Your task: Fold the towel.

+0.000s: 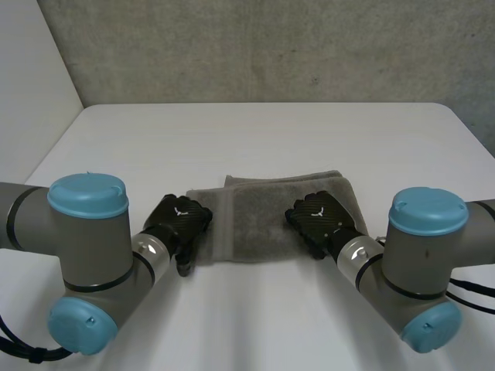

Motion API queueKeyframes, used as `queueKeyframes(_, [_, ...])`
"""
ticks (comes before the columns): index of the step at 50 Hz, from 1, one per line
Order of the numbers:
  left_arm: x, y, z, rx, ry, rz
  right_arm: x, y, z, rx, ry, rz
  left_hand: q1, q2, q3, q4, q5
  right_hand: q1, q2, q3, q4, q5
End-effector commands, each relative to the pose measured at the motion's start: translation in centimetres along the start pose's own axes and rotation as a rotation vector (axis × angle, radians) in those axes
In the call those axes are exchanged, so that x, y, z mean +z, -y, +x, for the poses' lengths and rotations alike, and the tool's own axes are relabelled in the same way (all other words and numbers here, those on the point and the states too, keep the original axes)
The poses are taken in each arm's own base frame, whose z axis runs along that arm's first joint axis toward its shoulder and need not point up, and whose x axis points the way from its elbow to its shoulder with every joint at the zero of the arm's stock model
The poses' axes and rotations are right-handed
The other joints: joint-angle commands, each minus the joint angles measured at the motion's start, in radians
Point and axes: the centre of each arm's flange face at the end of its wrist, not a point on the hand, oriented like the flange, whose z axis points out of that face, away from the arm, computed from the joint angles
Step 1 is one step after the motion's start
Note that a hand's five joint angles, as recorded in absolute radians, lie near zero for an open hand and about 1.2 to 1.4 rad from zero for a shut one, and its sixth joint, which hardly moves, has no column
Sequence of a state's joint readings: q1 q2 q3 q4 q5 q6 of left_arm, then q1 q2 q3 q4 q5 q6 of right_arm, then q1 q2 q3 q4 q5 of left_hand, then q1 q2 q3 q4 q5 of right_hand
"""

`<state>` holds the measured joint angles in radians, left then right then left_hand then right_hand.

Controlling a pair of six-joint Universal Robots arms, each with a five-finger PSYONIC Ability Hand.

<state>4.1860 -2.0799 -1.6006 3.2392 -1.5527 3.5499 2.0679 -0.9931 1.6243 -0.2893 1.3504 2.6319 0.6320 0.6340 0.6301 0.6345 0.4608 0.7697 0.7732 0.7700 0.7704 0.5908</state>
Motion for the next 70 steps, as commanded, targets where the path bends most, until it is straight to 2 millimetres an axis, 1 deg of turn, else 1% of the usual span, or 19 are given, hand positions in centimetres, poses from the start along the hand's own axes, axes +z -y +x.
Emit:
queueKeyframes(1, [0.1,0.0,0.0,0.0,0.001,0.006,1.2,-0.4,0.2,-0.004,-0.008,-0.001,0.013,0.011,0.015,0.01,0.01,0.271,0.268,0.271,0.271,0.276])
queueKeyframes(5, [0.4,-0.1,0.2,0.0,-0.003,0.009,1.1,0.0,1.2,-0.007,-0.045,0.015,0.171,0.169,0.173,0.168,0.168,0.626,0.622,0.625,0.625,0.63])
queueKeyframes(11, [1.4,-0.5,0.8,0.014,-0.016,0.013,0.2,2.0,2.7,-0.017,-0.133,0.054,0.421,0.419,0.423,0.419,0.418,0.627,0.623,0.626,0.626,0.631])
queueKeyframes(14, [2.8,-0.1,1.3,0.043,-0.013,0.047,-0.5,2.3,4.0,-0.016,-0.189,0.047,0.764,0.762,0.766,0.761,0.76,0.627,0.623,0.626,0.626,0.631])
queueKeyframes(20, [4.2,1.9,2.0,0.052,0.0,0.135,-1.0,1.2,4.7,-0.032,-0.226,-0.011,0.764,0.762,0.766,0.762,0.761,0.627,0.623,0.626,0.626,0.631])
queueKeyframes(28, [4.0,4.2,3.5,0.063,-0.021,0.211,-1.8,-1.0,5.9,-0.125,-0.287,-0.112,0.764,0.762,0.766,0.762,0.761,0.627,0.623,0.626,0.626,0.631])
queueKeyframes(40, [3.3,3.2,5.9,0.085,-0.075,0.193,-2.6,-2.1,5.5,-0.141,-0.27,-0.153,0.764,0.762,0.766,0.762,0.761,0.584,0.58,0.583,0.583,0.588])
queueKeyframes(41, [3.2,3.0,6.1,0.087,-0.081,0.185,-2.8,-2.4,5.5,-0.135,-0.267,-0.161,0.764,0.762,0.766,0.762,0.761,0.255,0.252,0.255,0.254,0.259])
queueKeyframes(42, [3.2,3.0,6.1,0.087,-0.081,0.185,-2.8,-2.4,5.5,-0.135,-0.267,-0.161,0.764,0.762,0.766,0.762,0.761,0.252,0.248,0.252,0.251,0.256])
queueKeyframes(43, [3.1,2.7,6.2,0.089,-0.083,0.178,-2.9,-2.5,5.4,-0.13,-0.266,-0.165,0.764,0.762,0.766,0.762,0.761,-0.152,-0.156,-0.153,-0.153,-0.148])
queueKeyframes(46, [3.0,2.8,6.1,0.087,-0.079,0.177,-3.3,-2.0,5.3,-0.126,-0.261,-0.145,0.764,0.762,0.766,0.762,0.761,-0.256,-0.26,-0.256,-0.257,-0.252])
queueKeyframes(47, [2.8,2.8,5.9,0.084,-0.068,0.172,-3.5,-1.6,5.4,-0.124,-0.255,-0.124,0.625,0.623,0.627,0.623,0.622,-0.273,-0.277,-0.274,-0.274,-0.269])
queueKeyframes(48, [2.8,2.8,5.9,0.084,-0.068,0.172,-3.5,-1.6,5.4,-0.124,-0.255,-0.124,0.624,0.622,0.626,0.621,0.62,-0.274,-0.277,-0.274,-0.274,-0.269])
queueKeyframes(49, [2.6,3.0,5.6,0.08,-0.047,0.169,-3.8,-1.3,5.6,-0.12,-0.249,-0.107,0.414,0.412,0.416,0.412,0.411,-0.279,-0.283,-0.28,-0.28,-0.275])
queueKeyframes(50, [2.6,3.0,5.6,0.08,-0.046,0.169,-3.8,-1.3,5.6,-0.12,-0.249,-0.107,0.412,0.41,0.414,0.41,0.409,-0.28,-0.283,-0.28,-0.28,-0.275])
queueKeyframes(52, [1.8,4.0,4.7,0.069,0.008,0.186,-4.2,-2.0,6.7,-0.102,-0.247,-0.107,0.12,0.118,0.122,0.117,0.116,-0.262,-0.266,-0.262,-0.263,-0.258])
queueKeyframes(60, [0.7,6.1,3.2,0.023,0.054,0.239,-3.7,-4.0,7.3,-0.097,-0.232,-0.118,0.066,0.064,0.068,0.063,0.063,-0.209,-0.213,-0.209,-0.21,-0.205])
queueKeyframes(66, [0.5,6.4,2.7,-0.029,0.057,0.245,-3.5,-4.7,9.2,-0.088,-0.287,-0.127,0.066,0.064,0.068,0.063,0.063,0.145,0.142,0.145,0.145,0.15])
queueKeyframes(70, [0.5,6.4,2.7,-0.047,0.054,0.243,-3.5,-4.9,9.3,-0.087,-0.287,-0.131,0.063,0.061,0.065,0.06,0.06,0.272,0.269,0.272,0.272,0.277])
